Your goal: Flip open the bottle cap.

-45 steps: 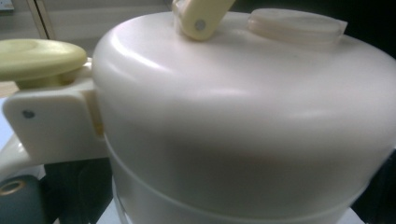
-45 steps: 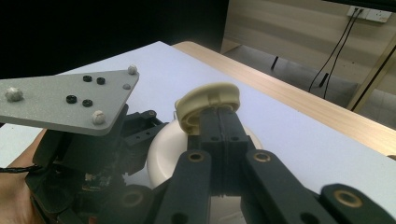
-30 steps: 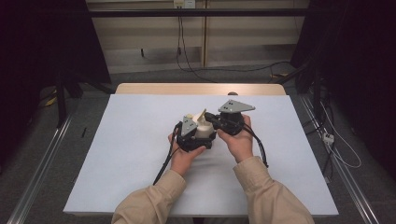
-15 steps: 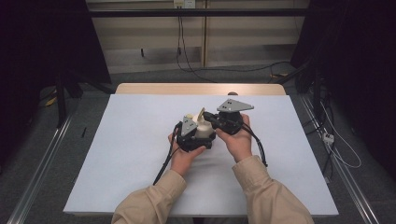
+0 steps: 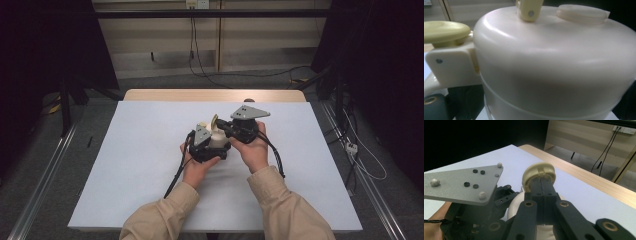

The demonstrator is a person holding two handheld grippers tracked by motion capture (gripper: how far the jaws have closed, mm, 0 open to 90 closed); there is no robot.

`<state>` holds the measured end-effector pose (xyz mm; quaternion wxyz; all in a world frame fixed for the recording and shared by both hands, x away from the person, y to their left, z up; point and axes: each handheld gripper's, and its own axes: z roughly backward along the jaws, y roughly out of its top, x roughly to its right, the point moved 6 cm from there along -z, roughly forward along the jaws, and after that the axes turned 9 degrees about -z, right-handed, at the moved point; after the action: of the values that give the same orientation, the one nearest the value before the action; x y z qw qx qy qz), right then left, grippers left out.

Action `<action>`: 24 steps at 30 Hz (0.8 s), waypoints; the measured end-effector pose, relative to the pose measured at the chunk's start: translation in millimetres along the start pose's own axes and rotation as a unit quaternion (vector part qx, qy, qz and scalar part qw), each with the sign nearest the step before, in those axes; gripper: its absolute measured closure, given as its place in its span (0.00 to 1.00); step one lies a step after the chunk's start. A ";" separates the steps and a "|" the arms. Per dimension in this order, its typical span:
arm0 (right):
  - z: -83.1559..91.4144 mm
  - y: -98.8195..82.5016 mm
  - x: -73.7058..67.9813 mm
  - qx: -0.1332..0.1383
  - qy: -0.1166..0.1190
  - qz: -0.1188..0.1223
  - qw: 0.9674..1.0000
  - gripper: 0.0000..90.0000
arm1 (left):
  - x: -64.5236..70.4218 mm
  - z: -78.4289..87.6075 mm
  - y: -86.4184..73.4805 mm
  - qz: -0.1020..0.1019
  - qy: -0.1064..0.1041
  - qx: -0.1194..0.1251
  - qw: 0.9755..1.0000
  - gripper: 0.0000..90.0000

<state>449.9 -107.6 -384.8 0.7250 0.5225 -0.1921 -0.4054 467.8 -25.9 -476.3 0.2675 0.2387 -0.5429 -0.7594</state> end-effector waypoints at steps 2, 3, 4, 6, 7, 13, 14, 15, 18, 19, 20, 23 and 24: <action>-0.5 -0.1 -0.2 -0.001 0.001 0.000 1.000 1.00 | 0.0 -0.1 0.1 0.001 0.000 0.000 1.000 0.06; -0.8 -0.2 -0.2 -0.001 0.001 0.000 1.000 1.00 | 0.1 -0.1 0.1 0.001 0.000 0.001 1.000 0.06; -1.1 -0.3 -0.2 -0.001 0.001 0.000 1.000 1.00 | 0.1 -0.1 0.0 0.001 0.000 0.001 1.000 0.06; -2.0 -0.5 -0.3 0.000 0.003 0.000 1.000 1.00 | 0.1 -0.1 0.1 0.001 0.000 0.001 1.000 0.06; -2.3 -0.5 -0.4 0.000 0.003 0.000 1.000 1.00 | 0.0 0.0 0.0 0.000 0.000 0.000 1.000 0.06; -3.1 -0.3 -0.9 0.001 0.004 0.000 1.000 1.00 | 0.0 -0.1 0.1 0.000 0.000 0.000 1.000 0.06; -3.1 -0.2 -0.8 0.001 0.003 0.000 1.000 1.00 | 0.0 0.0 0.1 0.000 0.000 0.000 1.000 0.06; -3.0 0.1 -0.9 0.001 0.003 0.000 1.000 1.00 | 0.1 -0.1 0.1 0.001 0.000 0.000 1.000 0.06; -2.7 0.7 -1.4 0.001 0.004 0.001 1.000 1.00 | 0.1 -0.1 0.1 0.001 0.001 0.001 1.000 0.06; -2.8 0.8 -1.5 0.001 0.004 0.001 1.000 1.00 | 0.1 -0.1 0.1 0.001 0.000 0.000 1.000 0.06; -3.1 0.8 -1.8 0.001 0.004 0.000 1.000 1.00 | -0.7 0.2 0.0 -0.004 0.001 -0.001 1.000 0.06; -4.0 0.8 -2.2 0.001 0.005 0.001 1.000 1.00 | 0.0 -0.1 0.0 0.001 0.000 0.000 1.000 0.06; -4.2 0.8 -2.2 0.001 0.005 0.001 1.000 1.00 | 0.0 0.0 0.0 0.001 0.000 0.000 1.000 0.06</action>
<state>451.8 -103.3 -385.4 0.7257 0.5252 -0.1897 -0.4019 467.8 -25.9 -476.3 0.2681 0.2387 -0.5430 -0.7592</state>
